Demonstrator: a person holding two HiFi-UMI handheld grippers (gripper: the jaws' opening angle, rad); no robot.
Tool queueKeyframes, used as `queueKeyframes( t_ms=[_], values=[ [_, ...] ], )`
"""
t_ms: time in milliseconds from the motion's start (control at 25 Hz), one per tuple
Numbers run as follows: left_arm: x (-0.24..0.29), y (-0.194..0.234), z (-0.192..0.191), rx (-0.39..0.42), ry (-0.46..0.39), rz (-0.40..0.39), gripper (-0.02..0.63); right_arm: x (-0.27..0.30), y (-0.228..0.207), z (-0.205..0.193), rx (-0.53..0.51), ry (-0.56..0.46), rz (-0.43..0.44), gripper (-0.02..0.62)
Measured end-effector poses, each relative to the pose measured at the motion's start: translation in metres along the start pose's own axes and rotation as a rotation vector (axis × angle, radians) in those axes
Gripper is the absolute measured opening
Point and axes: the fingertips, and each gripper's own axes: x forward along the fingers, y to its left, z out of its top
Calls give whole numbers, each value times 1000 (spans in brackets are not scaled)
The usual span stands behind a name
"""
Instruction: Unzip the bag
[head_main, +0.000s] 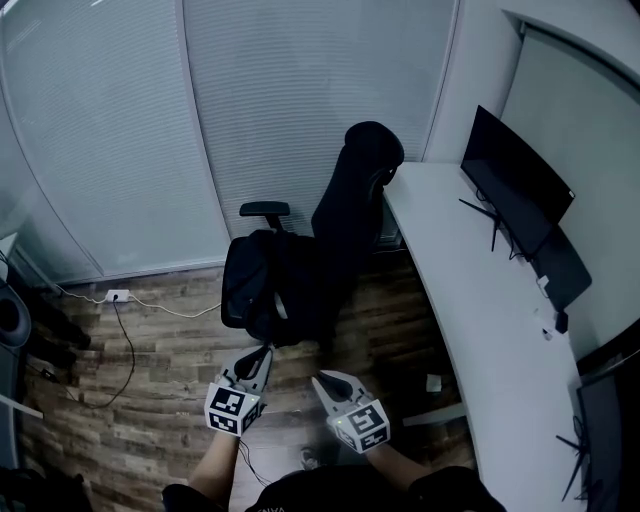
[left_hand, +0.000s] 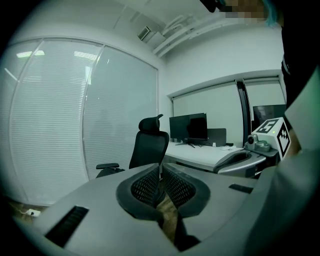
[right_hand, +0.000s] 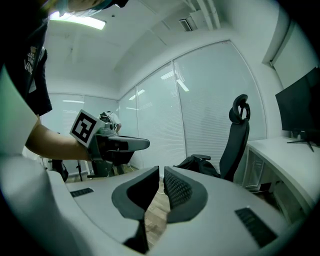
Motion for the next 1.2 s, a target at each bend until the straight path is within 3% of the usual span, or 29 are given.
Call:
queueKeyframes(
  t_ms=[480,1200],
  values=[
    [-54,-37,-14,-84,-11,105,31,-47,-8,0,-4,24,-11,54],
    [-120,-143,-23,-136,-9,222,21,-133,2,-13,-8,40,39,52]
  ],
)
